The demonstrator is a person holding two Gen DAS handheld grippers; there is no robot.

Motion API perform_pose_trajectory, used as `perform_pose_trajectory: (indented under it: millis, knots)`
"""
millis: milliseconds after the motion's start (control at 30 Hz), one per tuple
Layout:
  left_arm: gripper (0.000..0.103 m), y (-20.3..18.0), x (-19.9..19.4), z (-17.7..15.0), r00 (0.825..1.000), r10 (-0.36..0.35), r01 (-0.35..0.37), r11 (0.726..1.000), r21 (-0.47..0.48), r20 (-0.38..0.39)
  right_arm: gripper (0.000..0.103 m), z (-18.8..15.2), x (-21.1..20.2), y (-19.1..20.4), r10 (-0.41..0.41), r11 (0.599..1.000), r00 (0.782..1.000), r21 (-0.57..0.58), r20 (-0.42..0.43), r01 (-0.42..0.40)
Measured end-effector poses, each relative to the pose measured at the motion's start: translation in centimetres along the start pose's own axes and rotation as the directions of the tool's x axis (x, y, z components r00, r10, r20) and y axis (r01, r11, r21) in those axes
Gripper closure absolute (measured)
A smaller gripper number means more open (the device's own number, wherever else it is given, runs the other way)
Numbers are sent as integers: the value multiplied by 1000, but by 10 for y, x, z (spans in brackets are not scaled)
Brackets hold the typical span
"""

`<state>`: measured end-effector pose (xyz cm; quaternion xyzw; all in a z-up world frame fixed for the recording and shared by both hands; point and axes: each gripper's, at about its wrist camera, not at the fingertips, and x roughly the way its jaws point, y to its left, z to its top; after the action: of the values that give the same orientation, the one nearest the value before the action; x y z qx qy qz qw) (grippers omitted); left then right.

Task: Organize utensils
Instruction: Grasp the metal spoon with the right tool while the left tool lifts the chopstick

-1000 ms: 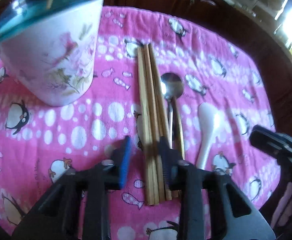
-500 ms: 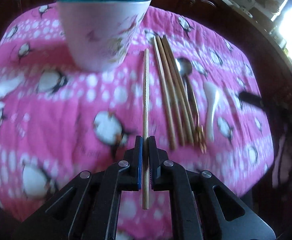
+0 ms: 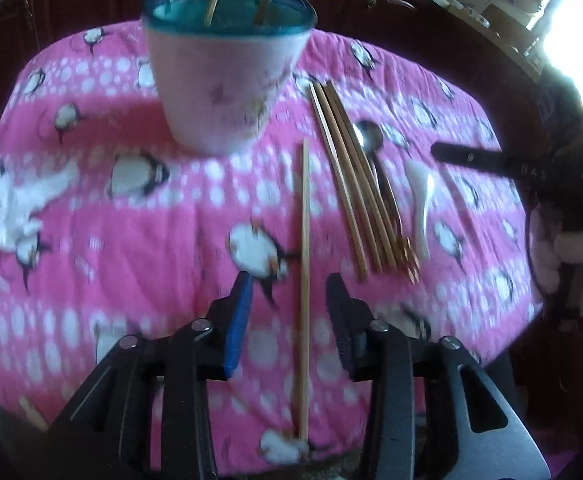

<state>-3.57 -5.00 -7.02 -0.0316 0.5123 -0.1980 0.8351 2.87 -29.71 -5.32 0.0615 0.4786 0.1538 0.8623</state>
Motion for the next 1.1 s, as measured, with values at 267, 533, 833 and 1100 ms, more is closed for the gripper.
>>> perform_pose_trajectory:
  millis: [267,533,833,1100]
  knots:
    - [64,-10,43,53,999,44,-44,999,10,5,72,33,44,-13,51,998,998,-33,-42,-53]
    - [65,-20,69,69,993,116,-116,993,3,-7,79,43,76,-23,158,986,984,-45,-84,-162]
    - [98,-36,96,87,977,214,-214,976,35,-5,100,38,68,-24,147,987,988,-64,-47,-149]
    - [99,-35,62,90,996,85,-85,996,0,29,101,40,16,-27,122,990,991,-75,49,-118]
